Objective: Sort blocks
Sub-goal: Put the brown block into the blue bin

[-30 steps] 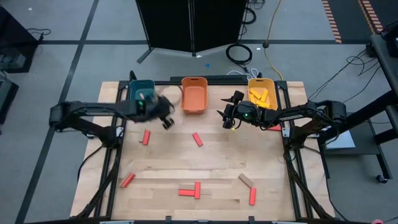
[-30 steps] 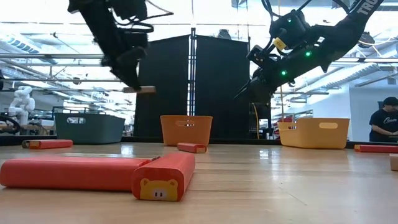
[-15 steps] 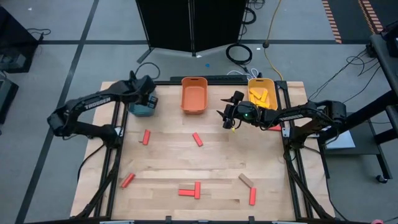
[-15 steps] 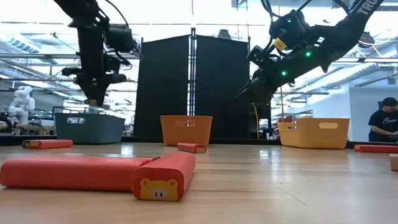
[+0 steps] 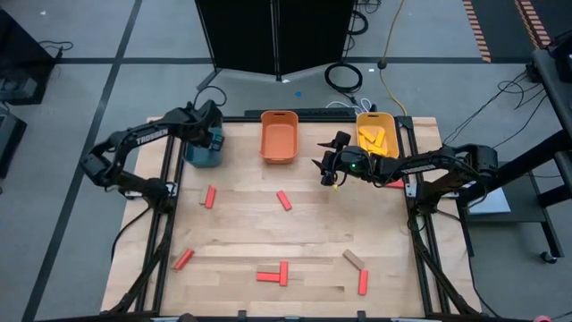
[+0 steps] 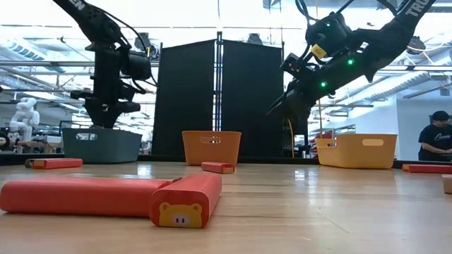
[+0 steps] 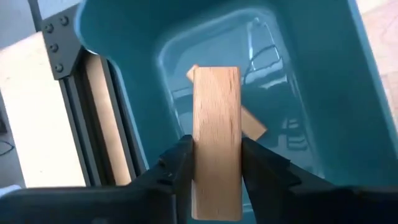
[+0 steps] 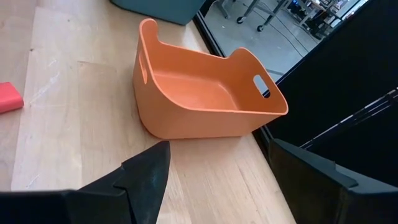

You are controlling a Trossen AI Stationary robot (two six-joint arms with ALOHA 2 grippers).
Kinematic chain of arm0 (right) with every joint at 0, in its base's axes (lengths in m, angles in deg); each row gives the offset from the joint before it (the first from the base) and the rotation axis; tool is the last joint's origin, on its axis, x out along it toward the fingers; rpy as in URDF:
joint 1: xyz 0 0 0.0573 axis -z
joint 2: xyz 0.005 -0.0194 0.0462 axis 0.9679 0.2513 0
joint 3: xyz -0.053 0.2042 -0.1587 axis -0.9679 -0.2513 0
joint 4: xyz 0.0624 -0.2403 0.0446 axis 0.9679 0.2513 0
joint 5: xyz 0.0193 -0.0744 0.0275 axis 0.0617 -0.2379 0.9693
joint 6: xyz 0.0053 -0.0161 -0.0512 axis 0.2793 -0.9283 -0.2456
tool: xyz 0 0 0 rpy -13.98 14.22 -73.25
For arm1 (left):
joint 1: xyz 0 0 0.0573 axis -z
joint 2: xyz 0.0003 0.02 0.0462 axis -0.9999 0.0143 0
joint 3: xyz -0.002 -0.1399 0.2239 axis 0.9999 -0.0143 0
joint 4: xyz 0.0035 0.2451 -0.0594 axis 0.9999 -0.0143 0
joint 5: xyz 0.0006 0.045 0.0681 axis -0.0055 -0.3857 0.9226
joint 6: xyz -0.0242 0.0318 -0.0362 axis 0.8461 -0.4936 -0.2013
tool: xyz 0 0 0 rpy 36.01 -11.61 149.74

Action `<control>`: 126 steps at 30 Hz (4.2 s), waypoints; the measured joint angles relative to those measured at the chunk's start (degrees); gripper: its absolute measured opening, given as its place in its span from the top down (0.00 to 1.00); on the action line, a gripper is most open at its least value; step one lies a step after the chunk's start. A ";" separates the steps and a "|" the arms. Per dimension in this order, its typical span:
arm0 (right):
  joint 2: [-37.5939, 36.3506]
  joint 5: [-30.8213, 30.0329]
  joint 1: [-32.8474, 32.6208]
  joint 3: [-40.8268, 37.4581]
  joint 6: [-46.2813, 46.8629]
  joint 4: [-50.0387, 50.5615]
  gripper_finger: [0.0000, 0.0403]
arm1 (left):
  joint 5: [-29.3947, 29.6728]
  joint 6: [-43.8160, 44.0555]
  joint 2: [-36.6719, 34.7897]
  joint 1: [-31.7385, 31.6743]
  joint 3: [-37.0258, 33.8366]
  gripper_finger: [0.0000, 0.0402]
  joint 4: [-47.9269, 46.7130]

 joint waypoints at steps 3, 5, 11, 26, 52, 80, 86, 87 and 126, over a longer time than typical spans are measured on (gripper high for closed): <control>0.00 0.02 0.00 0.00 -0.26 0.07 0.34 | 0.02 -1.61 1.04 0.00 0.00 0.61 0.05; 0.00 0.00 0.01 0.00 -0.85 0.05 0.34 | 0.02 -2.86 1.18 0.03 0.00 0.56 0.55; 0.00 -0.26 0.02 0.00 -1.94 0.05 0.34 | -1.43 -8.21 -0.05 0.14 1.66 0.45 -0.74; 0.00 -0.04 0.13 0.00 0.93 -0.17 0.34 | -16.45 8.92 -9.09 24.71 2.95 0.43 -11.41; 0.00 0.00 0.11 0.00 1.53 -1.79 0.34 | -16.26 20.60 6.66 39.15 -5.95 0.43 -16.76; 0.00 0.24 0.11 0.00 2.54 -2.86 0.34 | -14.39 21.04 10.82 43.41 -3.90 0.43 -13.00; 0.00 0.24 0.11 0.00 2.56 -3.01 0.34 | -13.90 21.05 10.84 43.39 -3.76 0.43 -14.80; 0.00 0.24 0.11 0.00 2.54 -3.01 0.34 | -13.84 21.07 10.82 43.39 -3.76 0.43 -15.18; 0.00 0.24 0.00 0.00 2.89 -2.10 0.34 | -15.89 21.04 0.98 32.73 -15.11 0.43 -5.71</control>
